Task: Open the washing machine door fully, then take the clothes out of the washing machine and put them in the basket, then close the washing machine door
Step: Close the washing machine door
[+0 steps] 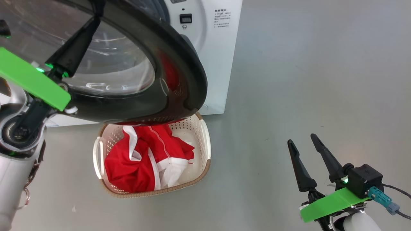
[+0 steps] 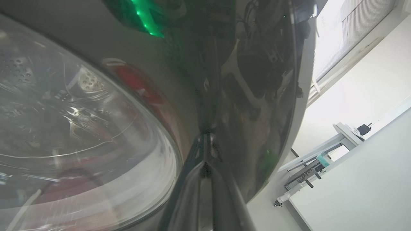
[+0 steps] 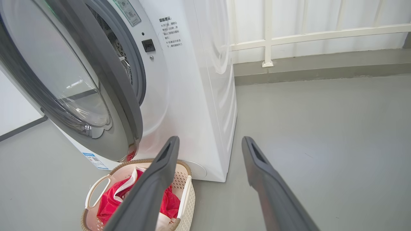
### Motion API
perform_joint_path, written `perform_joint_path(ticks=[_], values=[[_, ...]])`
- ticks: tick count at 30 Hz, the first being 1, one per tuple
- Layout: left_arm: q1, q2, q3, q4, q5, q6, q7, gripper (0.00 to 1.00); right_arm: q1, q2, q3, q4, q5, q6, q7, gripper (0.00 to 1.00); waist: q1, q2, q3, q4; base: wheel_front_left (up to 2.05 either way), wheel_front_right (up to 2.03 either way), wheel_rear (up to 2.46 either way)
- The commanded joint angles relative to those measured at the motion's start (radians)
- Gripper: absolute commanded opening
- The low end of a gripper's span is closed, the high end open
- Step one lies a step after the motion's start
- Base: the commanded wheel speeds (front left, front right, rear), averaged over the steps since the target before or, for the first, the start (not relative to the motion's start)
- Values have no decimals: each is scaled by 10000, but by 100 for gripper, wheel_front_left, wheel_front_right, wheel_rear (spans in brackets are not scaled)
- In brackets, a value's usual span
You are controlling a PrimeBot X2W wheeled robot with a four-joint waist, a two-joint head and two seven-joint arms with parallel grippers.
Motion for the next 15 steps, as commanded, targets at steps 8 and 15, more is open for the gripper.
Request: perform_joint_path(ticks=[8, 15], values=[[-83, 847, -15, -254, -376, -69, -439, 0, -123, -5, 126, -219, -139, 62, -65, 100, 0, 0, -146, 134, 0, 0, 0], [937, 1092, -280, -465, -669, -69, -1082, 0, 99, -104, 146, -175, -144, 62, -65, 100, 0, 0, -524, 350, 0, 0, 0]])
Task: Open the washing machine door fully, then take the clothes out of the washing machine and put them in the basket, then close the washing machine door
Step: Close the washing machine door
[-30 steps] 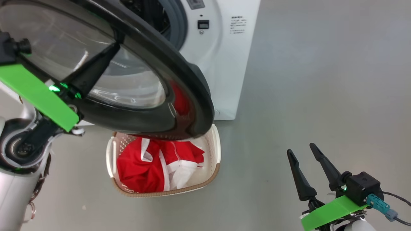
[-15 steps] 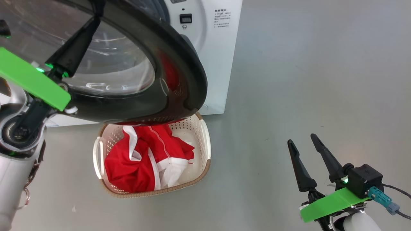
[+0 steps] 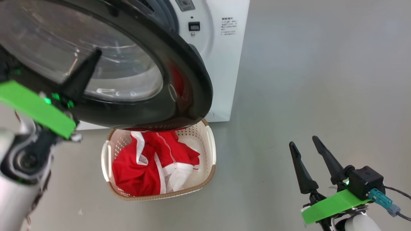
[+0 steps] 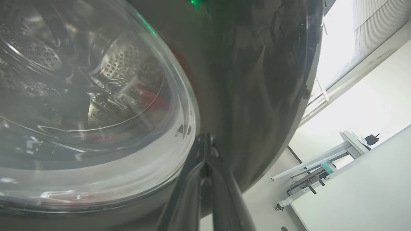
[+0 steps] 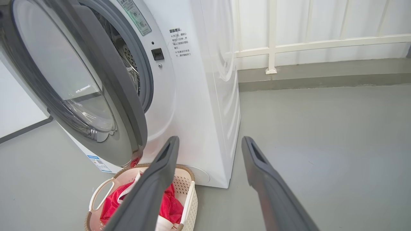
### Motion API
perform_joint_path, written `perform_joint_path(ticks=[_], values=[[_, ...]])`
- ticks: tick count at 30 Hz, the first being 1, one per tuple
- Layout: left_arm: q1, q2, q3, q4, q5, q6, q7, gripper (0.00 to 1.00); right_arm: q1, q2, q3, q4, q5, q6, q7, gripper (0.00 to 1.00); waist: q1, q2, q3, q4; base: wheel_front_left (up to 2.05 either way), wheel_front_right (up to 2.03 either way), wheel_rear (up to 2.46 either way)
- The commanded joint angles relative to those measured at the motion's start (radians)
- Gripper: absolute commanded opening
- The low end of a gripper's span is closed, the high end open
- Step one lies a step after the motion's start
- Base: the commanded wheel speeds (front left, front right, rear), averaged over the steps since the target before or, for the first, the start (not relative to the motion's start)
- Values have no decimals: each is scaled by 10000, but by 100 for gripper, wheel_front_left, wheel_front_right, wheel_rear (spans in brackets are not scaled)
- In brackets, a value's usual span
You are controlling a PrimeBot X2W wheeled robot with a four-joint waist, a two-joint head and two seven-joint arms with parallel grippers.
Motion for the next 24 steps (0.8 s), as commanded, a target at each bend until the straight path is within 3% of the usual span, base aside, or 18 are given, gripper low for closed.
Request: perform_joint_path(ticks=[1, 9, 11, 12, 19, 24], values=[[4, 545, 346, -232, -47, -69, -118, 5, 39, -101, 232, -210, -82, 62, -65, 100, 0, 0, -135, 116, 0, 0, 0], [1402, 588, -128, -328, -78, -69, -1014, 52, 366, -228, 267, -185, -65, 62, -65, 100, 0, 0, -559, 453, 0, 0, 0], [1755, 586, -255, -305, -89, -69, -1248, 73, 465, -247, 259, -182, -61, 62, -65, 100, 0, 0, -661, 527, 0, 0, 0], [1937, 595, -311, -291, -79, -69, -1383, 78, 515, -257, 256, -181, -59, 62, -65, 100, 0, 0, -713, 565, 0, 0, 0], [3148, 533, -437, -159, -331, -69, -2335, 100, 830, -346, 280, -189, -45, 62, -65, 100, 0, 0, -952, 786, 0, 0, 0], [3816, 401, -441, 18, -428, -69, -2784, 100, 932, -396, 271, -199, -31, 62, -65, 100, 0, 0, -985, 891, 0, 0, 0]])
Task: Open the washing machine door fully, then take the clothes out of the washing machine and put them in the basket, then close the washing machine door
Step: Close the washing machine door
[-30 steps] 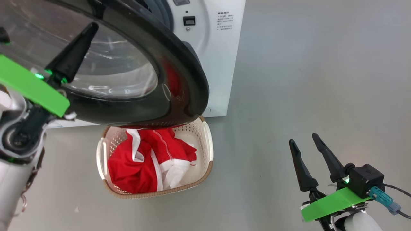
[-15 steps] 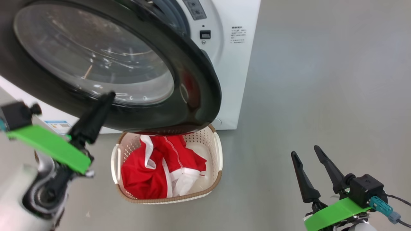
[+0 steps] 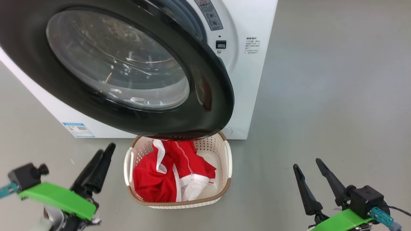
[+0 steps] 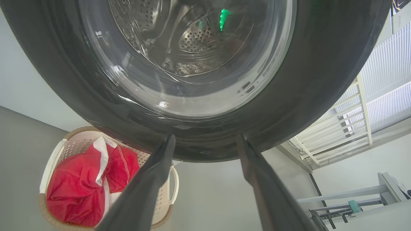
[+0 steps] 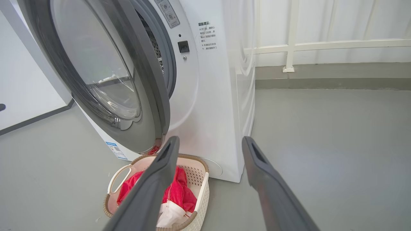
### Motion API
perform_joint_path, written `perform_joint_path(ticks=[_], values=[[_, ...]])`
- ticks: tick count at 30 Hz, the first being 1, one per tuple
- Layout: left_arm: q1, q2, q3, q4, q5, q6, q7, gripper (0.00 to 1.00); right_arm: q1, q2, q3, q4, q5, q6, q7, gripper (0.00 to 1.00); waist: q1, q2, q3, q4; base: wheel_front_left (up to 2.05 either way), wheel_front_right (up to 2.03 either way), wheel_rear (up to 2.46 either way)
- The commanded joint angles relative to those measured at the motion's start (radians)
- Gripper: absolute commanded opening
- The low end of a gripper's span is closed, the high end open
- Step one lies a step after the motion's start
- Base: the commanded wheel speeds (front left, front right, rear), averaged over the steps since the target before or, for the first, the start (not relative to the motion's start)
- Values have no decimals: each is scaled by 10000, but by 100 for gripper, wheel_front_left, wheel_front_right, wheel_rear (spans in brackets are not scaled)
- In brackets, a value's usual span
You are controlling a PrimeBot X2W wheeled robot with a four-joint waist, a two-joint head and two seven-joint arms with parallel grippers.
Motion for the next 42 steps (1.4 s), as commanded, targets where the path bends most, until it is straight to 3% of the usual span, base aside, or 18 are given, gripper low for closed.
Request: perform_joint_path(ticks=[1, 9, 15, 34, 42], values=[[66, 313, 444, -34, 10, -69, -251, 100, -6, -153, 247, -238, -25, 62, -65, 100, 0, 0, -30, 35, 0, 0, 0], [976, 26, 912, 410, 425, -69, -568, 100, 115, -212, 157, -218, -5, 62, -65, 100, 0, 0, -145, -29, 0, 0, 0], [1752, -573, 1894, 839, 1611, -69, -591, 100, 297, -208, -8, -258, -1, 62, -65, 100, 0, 0, -203, -140, 0, 0, 0], [3442, -3100, 5358, 1001, 7416, -69, -595, 100, 583, -267, -514, -347, 0, 62, -65, 100, 0, 0, -472, -294, 0, 0, 0], [3959, -3984, 6254, 428, 9841, -69, -595, 100, 781, -225, -615, -358, 76, 62, -65, 100, 0, 0, -695, -321, 0, 0, 0]])
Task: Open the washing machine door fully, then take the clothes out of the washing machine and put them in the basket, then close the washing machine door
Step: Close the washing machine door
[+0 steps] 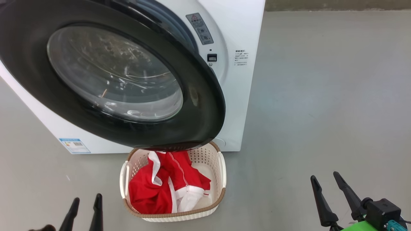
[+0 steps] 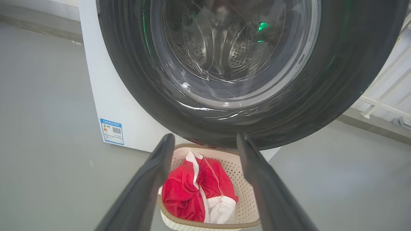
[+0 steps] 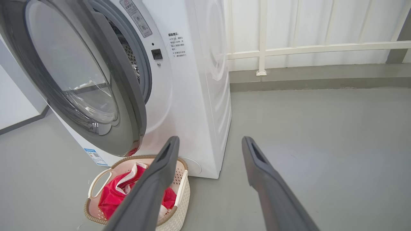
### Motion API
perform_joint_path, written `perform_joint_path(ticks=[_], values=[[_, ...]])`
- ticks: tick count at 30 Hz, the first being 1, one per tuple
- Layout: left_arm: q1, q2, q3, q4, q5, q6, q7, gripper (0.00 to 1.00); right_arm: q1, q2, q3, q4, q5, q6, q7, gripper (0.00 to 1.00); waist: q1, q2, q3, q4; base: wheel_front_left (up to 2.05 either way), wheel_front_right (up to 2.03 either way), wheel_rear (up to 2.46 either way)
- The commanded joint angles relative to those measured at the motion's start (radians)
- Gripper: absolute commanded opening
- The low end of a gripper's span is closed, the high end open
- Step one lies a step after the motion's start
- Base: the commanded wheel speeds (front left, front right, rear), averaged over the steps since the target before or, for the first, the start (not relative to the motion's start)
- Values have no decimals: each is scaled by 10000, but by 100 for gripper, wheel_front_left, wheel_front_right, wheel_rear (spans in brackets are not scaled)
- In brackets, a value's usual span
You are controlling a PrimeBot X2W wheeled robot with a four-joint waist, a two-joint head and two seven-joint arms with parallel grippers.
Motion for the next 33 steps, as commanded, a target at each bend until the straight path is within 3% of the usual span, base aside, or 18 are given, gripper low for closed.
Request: perform_joint_path(ticks=[1, 6, 16, 33], values=[[-16, 15, 472, -380, 452, -56, -121, 100, -74, -116, 137, -257, 62, 62, -65, 100, 0, 0, -65, -21, 0, 0, 0], [271, -308, 723, -889, 1761, -56, -122, 100, 46, -46, 70, -254, 136, 62, -65, 100, 0, 0, -213, -40, 0, 0, 0], [569, -488, 967, -1527, 2987, -56, -122, 100, 189, -9, 29, -257, 101, 62, -65, 100, 0, 0, -370, -73, 0, 0, 0], [752, -788, 953, -1503, 3301, -56, -122, 100, 270, -33, 83, -292, 67, 62, -65, 100, 0, 0, -362, 21, 0, 0, 0]])
